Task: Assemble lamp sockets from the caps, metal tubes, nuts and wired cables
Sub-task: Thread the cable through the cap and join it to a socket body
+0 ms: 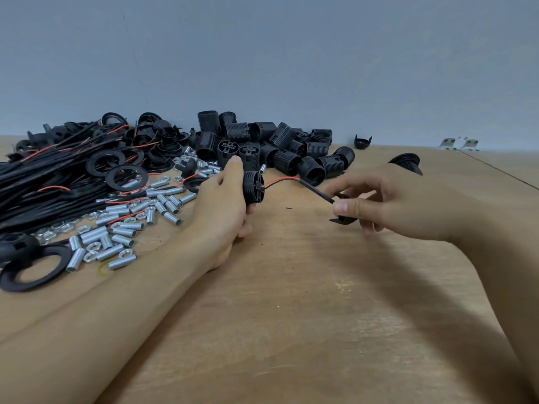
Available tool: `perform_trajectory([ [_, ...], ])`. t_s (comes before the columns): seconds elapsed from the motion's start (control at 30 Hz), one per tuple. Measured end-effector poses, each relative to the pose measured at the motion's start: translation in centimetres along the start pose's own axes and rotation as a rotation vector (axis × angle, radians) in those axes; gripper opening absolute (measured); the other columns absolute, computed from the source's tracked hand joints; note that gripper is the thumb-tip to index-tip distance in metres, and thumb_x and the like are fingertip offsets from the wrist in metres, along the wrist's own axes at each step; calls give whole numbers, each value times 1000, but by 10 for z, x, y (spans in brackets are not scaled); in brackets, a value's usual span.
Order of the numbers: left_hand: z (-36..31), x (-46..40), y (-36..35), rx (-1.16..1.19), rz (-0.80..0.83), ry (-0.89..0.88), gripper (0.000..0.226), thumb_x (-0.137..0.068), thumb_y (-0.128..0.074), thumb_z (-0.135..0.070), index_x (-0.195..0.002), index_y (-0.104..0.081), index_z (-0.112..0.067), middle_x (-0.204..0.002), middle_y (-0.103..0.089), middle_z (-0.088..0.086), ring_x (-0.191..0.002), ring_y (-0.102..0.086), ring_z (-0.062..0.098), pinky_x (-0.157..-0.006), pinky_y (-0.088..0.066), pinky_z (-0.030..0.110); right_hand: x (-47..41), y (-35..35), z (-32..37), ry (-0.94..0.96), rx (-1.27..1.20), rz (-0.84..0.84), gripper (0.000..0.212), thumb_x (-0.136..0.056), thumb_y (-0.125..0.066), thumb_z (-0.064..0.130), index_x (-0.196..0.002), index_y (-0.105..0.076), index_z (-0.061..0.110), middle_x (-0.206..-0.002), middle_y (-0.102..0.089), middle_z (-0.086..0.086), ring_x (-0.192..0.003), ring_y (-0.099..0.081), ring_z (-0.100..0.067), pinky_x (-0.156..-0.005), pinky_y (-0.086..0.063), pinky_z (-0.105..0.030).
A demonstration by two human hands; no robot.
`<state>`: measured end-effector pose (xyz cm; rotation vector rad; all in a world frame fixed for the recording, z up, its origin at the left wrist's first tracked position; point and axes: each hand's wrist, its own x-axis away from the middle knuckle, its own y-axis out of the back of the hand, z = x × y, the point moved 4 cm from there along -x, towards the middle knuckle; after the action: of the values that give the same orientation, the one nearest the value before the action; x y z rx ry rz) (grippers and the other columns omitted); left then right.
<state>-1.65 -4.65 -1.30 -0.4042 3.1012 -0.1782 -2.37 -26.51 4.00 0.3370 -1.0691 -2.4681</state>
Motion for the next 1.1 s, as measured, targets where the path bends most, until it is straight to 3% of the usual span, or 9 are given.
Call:
perform_trajectory([
  [0.23, 0, 0, 0, -25, -27, -34, 40, -101, -39, -50, -81, -47, -17, -75, -44, 10, -40, -39, 8, -35, -25, 20, -1, -9, 12, 138, -8, -42, 21, -94, -61, 29, -102, -70, 47, -91, -71, 12, -53, -62, -6, -52, -47, -15],
  [0.4, 0, 0, -1, -26, -10, -46, 43, -102, -40, -50, -81, -50, -14, -65, -47, 7, -38, -39, 8, -35, -25, 20, -6, -16, 13, 121, 133, -47, 32, -98, -55, 25, -102, -65, 55, -80, -66, 10, -63, -60, -18, -75, -56, -46],
  [0.5, -1, 1, -1, 38, -2, -4, 44, -100, -44, -52, -78, -53, -15, -57, -50, 3, -36, -36, 9, -35, -26, 20, -7, -19, 12, 73, 231, -35, 19, -93, -49, 44, -101, -65, 50, -77, -66, 16, -73, -65, -11, -77, -55, -49],
  [0.63, -5, 5, -4, 74, 81, -20, 41, -91, -61, -52, -74, -55, -15, -63, -55, 6, -41, -42, 13, -40, -38, 26, -8, -21, 12, 61, 196, -93, 52, -80, -34, 78, -85, -67, 38, -64, -64, 9, -62, -65, -6, -74, -56, -46],
  [0.73, -8, 7, -7, 110, 122, -44, 30, -94, -64, -40, -81, -57, -13, -66, -61, 8, -45, -44, 14, -40, -40, 24, -9, -24, 14, 82, 262, -105, 41, -91, -38, 63, -79, -64, 34, -59, -65, 8, -54, -60, -7, -71, -54, -41],
  [0.8, -8, 8, -8, 121, 137, -37, 28, -94, -65, -37, -81, -56, -13, -70, -62, 11, -45, -44, 14, -39, -39, 23, -11, -28, 16, 112, 280, -98, 17, -101, -43, 43, -102, -59, 45, -63, -68, 10, -56, -62, -5, -69, -55, -33],
  [0.9, -7, 9, -8, 112, 153, -25, 29, -94, -64, -39, -85, -59, -11, -70, -62, 9, -45, -44, 14, -39, -39, 24, -8, -35, 23, 173, 204, -115, 45, -102, -45, 20, -135, -44, 50, -81, -70, 11, -52, -62, -1, -55, -45, -8],
  [0.97, -7, 9, -8, 99, 168, -19, 32, -95, -63, -39, -93, -61, -7, -68, -63, 7, -45, -44, 13, -39, -39, 24, -8, -40, 31, 267, 264, -190, 36, -102, -46, 23, -125, -51, 49, -85, -67, 16, -59, -62, 5, -60, -41, -4],
  [1.1, -6, 11, -10, 72, 209, -39, 31, -96, -61, -39, -88, -60, -9, -68, -63, 7, -45, -44, 13, -39, -39, 24, -16, -50, 30, 297, 15, -273, 13, -103, -47, 22, -101, -58, 29, -72, -66, 5, -49, -63, -14, -58, -47, -22],
])
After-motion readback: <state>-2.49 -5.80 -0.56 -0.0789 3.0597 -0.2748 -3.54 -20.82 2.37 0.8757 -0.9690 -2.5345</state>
